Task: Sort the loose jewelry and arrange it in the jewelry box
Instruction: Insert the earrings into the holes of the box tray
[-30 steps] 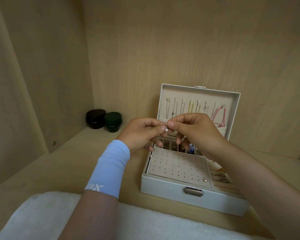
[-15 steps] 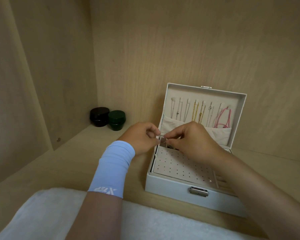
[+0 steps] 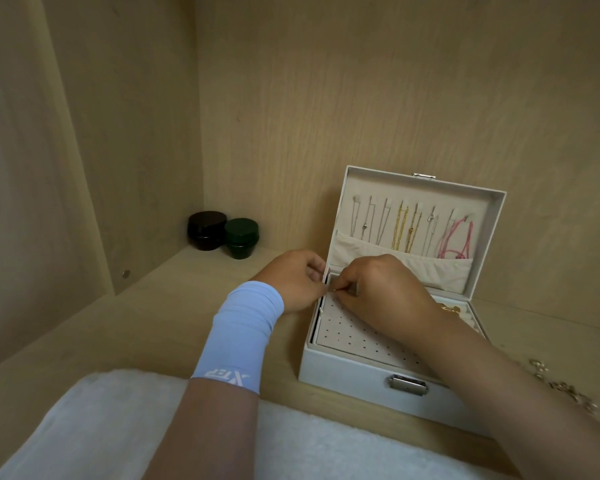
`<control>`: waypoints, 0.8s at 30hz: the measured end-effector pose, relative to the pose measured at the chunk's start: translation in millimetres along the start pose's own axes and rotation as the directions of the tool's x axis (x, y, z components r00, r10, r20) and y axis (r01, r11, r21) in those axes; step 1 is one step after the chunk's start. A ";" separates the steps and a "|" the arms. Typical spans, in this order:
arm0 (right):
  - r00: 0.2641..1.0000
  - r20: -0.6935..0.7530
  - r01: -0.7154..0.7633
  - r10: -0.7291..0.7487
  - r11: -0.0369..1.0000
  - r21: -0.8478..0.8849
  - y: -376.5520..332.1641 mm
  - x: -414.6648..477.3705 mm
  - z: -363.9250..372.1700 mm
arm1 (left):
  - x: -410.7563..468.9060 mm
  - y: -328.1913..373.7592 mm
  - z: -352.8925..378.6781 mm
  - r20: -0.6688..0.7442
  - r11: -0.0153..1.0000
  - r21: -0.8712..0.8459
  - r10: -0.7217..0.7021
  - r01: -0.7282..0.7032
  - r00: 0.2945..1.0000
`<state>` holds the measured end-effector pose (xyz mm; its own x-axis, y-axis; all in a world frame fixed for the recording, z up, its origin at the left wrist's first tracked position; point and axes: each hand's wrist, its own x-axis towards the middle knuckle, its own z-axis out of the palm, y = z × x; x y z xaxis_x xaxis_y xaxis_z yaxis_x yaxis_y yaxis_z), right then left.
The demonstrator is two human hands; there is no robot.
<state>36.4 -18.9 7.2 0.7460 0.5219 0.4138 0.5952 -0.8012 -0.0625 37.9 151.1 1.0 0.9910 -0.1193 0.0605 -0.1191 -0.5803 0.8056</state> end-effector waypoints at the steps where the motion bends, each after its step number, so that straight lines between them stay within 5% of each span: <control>1: 1.000 -0.003 -0.006 0.006 1.000 0.006 -0.4 -0.1 -0.6 | -0.4 0.4 0.1 -0.002 1.000 0.003 0.000 0.000 1.000; 10: 0.987 0.159 -0.014 0.010 0.999 0.028 3.0 -2.1 -12.9 | 0.8 -0.8 1.3 -0.032 1.000 0.008 0.022 -0.021 0.999; 17: 0.986 0.155 -0.082 0.057 0.984 0.160 8.5 -5.4 -15.3 | -2.3 11.8 5.5 -0.342 0.970 0.065 0.244 -0.236 0.908; 20: 0.985 0.068 -0.172 0.159 0.930 0.324 27.9 -12.3 -39.7 | -10.8 27.6 17.3 -0.315 0.935 0.110 0.355 -0.338 0.880; 24: 0.967 0.017 -0.247 0.255 0.919 0.308 72.6 -41.2 -87.1 | -18.3 52.4 35.5 -0.245 0.886 0.147 0.463 -0.439 0.852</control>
<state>22.9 -124.1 64.7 0.8779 0.3055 0.3687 0.4542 -0.7750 -0.4393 11.3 94.3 21.2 0.8042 -0.1724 0.5688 -0.5495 -0.5805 0.6009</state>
